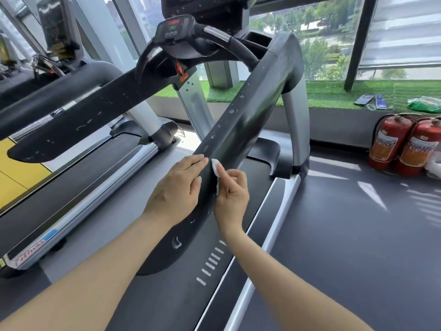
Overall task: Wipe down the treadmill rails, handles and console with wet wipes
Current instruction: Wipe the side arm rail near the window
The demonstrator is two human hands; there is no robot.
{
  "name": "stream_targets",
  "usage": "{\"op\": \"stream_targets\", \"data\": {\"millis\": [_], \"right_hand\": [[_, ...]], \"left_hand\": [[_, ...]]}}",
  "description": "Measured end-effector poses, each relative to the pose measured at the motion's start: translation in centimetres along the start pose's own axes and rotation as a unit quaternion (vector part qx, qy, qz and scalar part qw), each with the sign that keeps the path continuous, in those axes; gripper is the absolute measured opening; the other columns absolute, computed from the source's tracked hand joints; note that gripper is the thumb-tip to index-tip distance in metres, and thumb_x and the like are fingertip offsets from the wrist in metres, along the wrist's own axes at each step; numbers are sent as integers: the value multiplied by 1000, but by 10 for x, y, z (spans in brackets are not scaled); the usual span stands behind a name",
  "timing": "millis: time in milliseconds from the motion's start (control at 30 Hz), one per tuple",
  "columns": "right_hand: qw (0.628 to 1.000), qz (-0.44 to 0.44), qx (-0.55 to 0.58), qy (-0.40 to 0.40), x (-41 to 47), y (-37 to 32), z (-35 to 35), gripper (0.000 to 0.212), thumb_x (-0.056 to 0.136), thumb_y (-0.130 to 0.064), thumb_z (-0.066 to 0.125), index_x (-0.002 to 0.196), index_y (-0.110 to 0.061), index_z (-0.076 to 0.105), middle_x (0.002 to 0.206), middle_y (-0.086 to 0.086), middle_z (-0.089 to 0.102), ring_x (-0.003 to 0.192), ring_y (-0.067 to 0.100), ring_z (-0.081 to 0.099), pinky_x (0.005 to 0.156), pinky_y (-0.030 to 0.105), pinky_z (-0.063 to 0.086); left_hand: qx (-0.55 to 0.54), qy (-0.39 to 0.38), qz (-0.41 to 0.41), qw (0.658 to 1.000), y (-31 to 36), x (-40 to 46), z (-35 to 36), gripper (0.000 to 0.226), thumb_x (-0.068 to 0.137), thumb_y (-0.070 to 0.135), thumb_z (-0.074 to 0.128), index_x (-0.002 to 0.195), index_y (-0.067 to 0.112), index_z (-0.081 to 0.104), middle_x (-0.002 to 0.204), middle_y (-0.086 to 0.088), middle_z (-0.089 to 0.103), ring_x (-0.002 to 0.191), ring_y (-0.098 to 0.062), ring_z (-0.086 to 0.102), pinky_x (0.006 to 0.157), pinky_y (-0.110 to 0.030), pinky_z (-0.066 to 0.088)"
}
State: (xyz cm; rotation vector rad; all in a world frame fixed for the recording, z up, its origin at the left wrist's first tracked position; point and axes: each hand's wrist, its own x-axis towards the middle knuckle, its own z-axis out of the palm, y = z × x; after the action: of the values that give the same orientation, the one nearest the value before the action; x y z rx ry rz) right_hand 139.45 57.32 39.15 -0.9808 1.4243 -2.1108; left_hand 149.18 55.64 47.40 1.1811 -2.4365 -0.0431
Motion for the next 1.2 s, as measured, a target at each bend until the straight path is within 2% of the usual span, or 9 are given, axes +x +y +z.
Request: {"op": "stream_targets", "data": {"millis": [133, 333, 500, 600, 700, 833, 933, 1033, 1200], "right_hand": [[995, 87, 15, 51, 53, 1, 2, 33, 93, -3, 53, 116, -22, 68, 82, -8, 39, 66, -3, 42, 78, 8, 33], [992, -101, -60, -42, -35, -8, 6, 38, 92, -12, 49, 124, -28, 61, 91, -11, 43, 82, 17, 51, 80, 19, 43], [988, -115, -58, -90, -57, -3, -5, 44, 87, 2, 56, 122, -22, 62, 93, -10, 45, 80, 14, 50, 77, 18, 42], [996, -46, -70, -30, -10, -4, -2, 35, 89, 1, 56, 116, -18, 68, 87, -3, 47, 73, 0, 46, 75, 13, 38], [998, 32, -54, 14, 17, -4, 3, 37, 91, 4, 54, 118, -18, 67, 86, -3, 45, 75, 6, 45, 76, 8, 34], [992, -85, -68, -63, -51, -14, 4, 34, 91, -8, 53, 119, -22, 66, 90, -11, 44, 82, 15, 49, 78, 17, 41], [990, -73, -9, -118, -84, -18, -1, 25, 90, -12, 61, 112, -23, 69, 90, -14, 44, 80, 15, 47, 77, 16, 41], [992, -84, -55, -80, -50, -9, -3, 33, 88, -1, 61, 114, -19, 69, 89, -13, 44, 78, 8, 49, 75, 17, 41], [997, 61, -31, 29, 7, -2, 2, 34, 92, -1, 54, 117, -19, 67, 84, -10, 42, 73, -1, 44, 79, 7, 34]], "left_hand": [[11, 1, -15, 1000, -16, -47, -19, 40, 95, 10, 50, 134, 15, 52, 137, 8, 49, 126, -11, 45, 103, -24, 34], [-3, 18, -5, 1000, -25, -74, -16, 44, 94, 28, 36, 132, 17, 55, 136, 8, 51, 126, -9, 45, 104, -26, 37], [5, 33, -11, 999, -22, -76, -17, 41, 93, 23, 39, 130, 17, 58, 134, 9, 53, 124, -6, 46, 103, -10, 28], [18, 47, -15, 999, -20, -77, -17, 38, 92, 14, 48, 128, 17, 60, 132, 9, 55, 121, -7, 48, 101, -11, 30], [24, 50, -13, 998, -19, -77, -17, 37, 92, 11, 50, 127, 17, 60, 131, 8, 56, 120, -9, 49, 101, -10, 29], [32, 45, -5, 998, -20, -76, -17, 42, 93, 25, 38, 129, 17, 59, 132, 8, 54, 121, -10, 49, 103, -15, 32], [38, 43, -3, 998, -20, -76, -17, 45, 93, 27, 35, 129, 17, 59, 133, 8, 54, 122, -10, 49, 103, -15, 32], [42, 48, -5, 998, -18, -76, -18, 45, 92, 26, 35, 128, 17, 59, 132, 9, 55, 120, -10, 49, 101, -12, 31], [44, 51, -5, 998, -17, -76, -17, 44, 93, 26, 35, 128, 18, 59, 131, 9, 55, 120, -10, 51, 98, -19, 40]]}}
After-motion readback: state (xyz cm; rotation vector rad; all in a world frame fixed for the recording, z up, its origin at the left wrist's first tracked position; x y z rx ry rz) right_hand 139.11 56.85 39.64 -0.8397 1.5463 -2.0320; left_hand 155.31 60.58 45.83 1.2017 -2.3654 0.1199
